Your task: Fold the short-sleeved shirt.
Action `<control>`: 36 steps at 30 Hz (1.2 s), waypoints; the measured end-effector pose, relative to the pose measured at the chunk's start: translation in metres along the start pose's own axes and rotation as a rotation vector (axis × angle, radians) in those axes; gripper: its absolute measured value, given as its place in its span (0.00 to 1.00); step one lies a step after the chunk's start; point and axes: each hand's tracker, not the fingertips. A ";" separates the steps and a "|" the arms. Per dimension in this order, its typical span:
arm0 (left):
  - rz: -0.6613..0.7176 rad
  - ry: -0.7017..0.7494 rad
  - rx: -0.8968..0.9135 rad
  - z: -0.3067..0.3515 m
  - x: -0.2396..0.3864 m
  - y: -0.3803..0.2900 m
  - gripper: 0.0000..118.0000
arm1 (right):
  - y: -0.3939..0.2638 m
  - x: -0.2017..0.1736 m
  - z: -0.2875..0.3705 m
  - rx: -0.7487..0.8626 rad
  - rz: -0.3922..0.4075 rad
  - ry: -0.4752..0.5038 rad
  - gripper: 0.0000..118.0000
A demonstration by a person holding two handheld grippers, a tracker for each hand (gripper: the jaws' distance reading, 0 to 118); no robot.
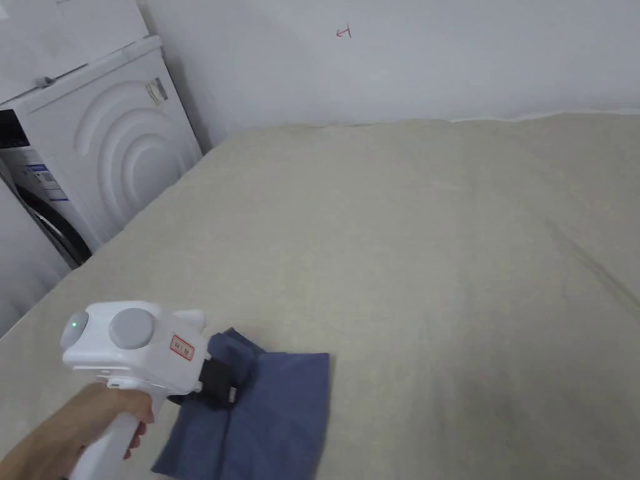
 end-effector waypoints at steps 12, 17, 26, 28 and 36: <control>-0.026 0.454 0.132 -0.016 -0.083 0.014 0.90 | -0.001 -0.033 -0.037 -0.085 0.083 0.015 0.00; 0.018 0.458 0.195 0.013 -0.077 -0.006 0.90 | -0.006 -0.033 -0.041 -0.107 0.104 0.010 0.00; 0.075 0.352 0.410 0.059 -0.020 -0.052 0.15 | -0.011 -0.033 -0.031 -0.079 0.125 0.024 0.00; 0.144 0.295 0.470 0.072 0.003 -0.076 0.05 | -0.009 -0.035 -0.023 -0.052 0.148 0.002 0.00; 0.123 0.090 0.674 0.135 0.118 -0.168 0.00 | -0.009 -0.039 0.031 0.133 0.178 -0.016 0.00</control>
